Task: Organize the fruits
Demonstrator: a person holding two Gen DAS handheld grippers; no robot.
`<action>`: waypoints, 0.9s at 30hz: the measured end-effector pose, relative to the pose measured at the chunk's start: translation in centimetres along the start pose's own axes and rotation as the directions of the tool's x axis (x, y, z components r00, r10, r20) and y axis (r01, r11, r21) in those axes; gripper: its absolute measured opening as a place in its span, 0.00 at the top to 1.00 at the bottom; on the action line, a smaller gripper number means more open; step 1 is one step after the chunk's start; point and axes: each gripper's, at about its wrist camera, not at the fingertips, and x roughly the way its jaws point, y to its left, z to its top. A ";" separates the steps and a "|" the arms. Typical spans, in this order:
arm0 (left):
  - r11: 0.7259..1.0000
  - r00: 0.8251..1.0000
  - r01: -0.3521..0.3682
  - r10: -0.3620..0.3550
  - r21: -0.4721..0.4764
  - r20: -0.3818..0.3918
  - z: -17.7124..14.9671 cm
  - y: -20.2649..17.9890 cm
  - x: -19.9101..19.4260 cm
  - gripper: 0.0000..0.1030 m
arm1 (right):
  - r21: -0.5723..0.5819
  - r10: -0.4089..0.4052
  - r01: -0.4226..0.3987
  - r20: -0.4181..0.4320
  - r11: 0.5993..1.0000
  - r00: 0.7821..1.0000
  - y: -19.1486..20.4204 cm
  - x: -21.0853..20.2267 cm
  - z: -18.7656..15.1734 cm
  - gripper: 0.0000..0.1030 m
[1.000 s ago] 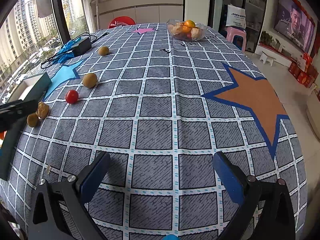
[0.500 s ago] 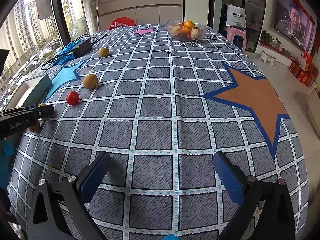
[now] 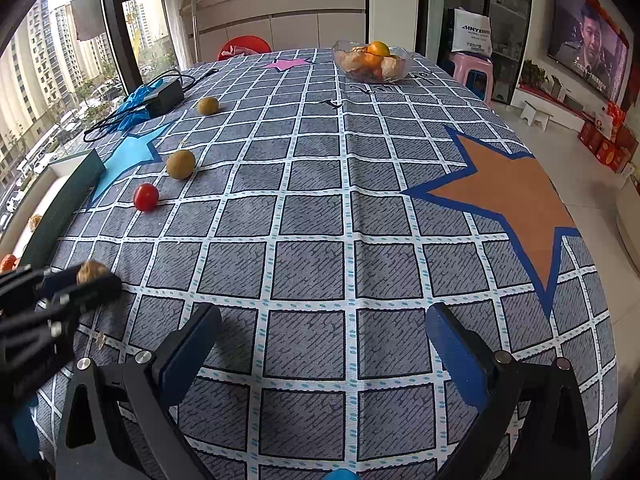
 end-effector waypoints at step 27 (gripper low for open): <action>0.991 0.984 -0.112 0.121 -0.071 0.131 -3.4 4.3 -2.3 0.34 | -0.001 -0.003 0.003 -0.001 1.000 1.000 0.1 0.0 0.0 0.00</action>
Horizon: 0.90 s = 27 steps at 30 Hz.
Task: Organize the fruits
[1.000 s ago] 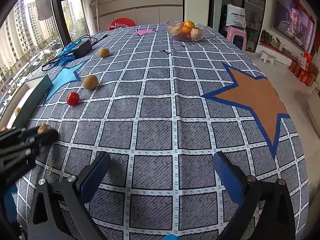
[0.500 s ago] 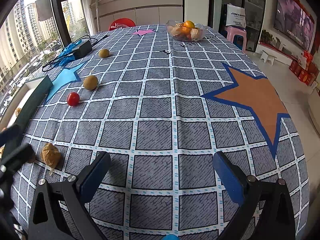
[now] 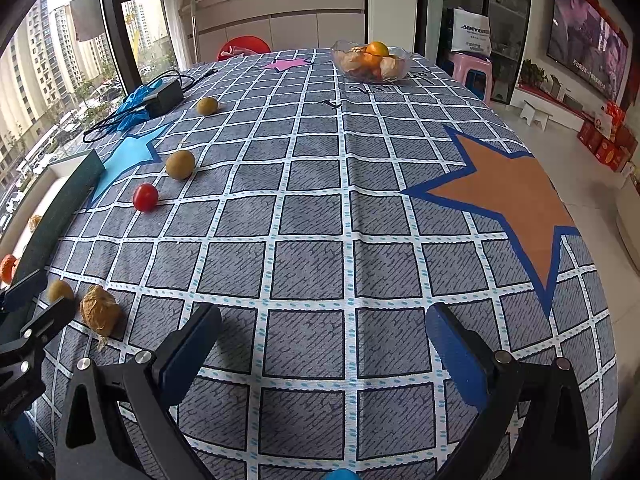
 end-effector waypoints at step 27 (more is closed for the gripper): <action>1.000 1.000 0.023 -0.023 -0.005 -0.005 -0.6 -0.3 0.7 0.46 | -0.012 -0.026 0.026 -0.010 1.000 1.000 0.6 0.3 0.1 0.00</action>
